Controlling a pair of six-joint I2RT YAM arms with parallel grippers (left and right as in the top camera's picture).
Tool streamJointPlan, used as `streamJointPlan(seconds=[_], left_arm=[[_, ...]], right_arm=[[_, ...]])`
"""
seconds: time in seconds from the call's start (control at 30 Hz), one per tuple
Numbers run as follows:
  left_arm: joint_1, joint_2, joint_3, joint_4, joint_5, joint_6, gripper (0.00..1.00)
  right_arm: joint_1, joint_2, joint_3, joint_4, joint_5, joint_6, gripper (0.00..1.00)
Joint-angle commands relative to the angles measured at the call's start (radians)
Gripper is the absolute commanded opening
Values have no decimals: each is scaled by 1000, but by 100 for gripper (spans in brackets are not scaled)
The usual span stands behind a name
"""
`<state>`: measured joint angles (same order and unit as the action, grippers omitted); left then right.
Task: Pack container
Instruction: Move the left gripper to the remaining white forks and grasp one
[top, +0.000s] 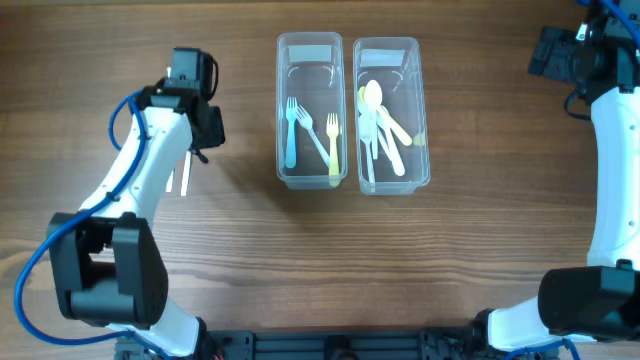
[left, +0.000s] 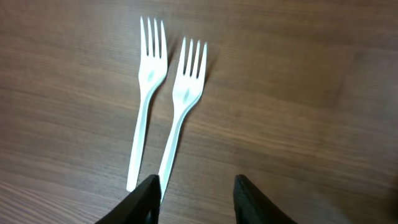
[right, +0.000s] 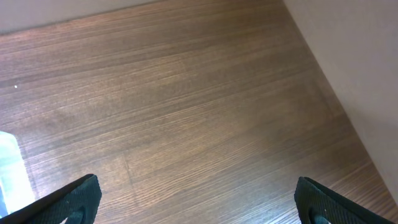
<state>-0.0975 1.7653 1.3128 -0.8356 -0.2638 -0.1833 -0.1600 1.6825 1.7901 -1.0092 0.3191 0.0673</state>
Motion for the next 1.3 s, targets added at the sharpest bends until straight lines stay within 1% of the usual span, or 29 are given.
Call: streamJointPlan(seconds=[0.0, 0.03, 0.13, 0.3, 0.37, 0.47, 0.73, 1.1, 1.27], left_arm=[[37, -15, -48, 20, 2, 19, 27], [45, -15, -53, 21, 6, 19, 26], [71, -14, -66, 32, 34, 20, 27], [126, -2, -83, 75, 130, 24, 31], [137, 9, -84, 85, 167, 61, 31], [146, 40, -84, 94, 219, 137, 35], [146, 125, -84, 119, 219, 207, 37], [161, 201, -84, 160, 218, 208, 36], [176, 212, -84, 164, 211, 237, 34]], right_arm=[[2, 4, 8, 2, 17, 11, 100], [2, 4, 8, 2, 17, 11, 100], [2, 4, 8, 2, 17, 12, 100], [2, 4, 8, 2, 17, 11, 100], [2, 4, 8, 2, 17, 11, 100], [2, 4, 8, 2, 17, 11, 100], [2, 4, 8, 2, 17, 11, 100], [2, 4, 8, 2, 17, 11, 100], [2, 4, 8, 2, 17, 11, 100]])
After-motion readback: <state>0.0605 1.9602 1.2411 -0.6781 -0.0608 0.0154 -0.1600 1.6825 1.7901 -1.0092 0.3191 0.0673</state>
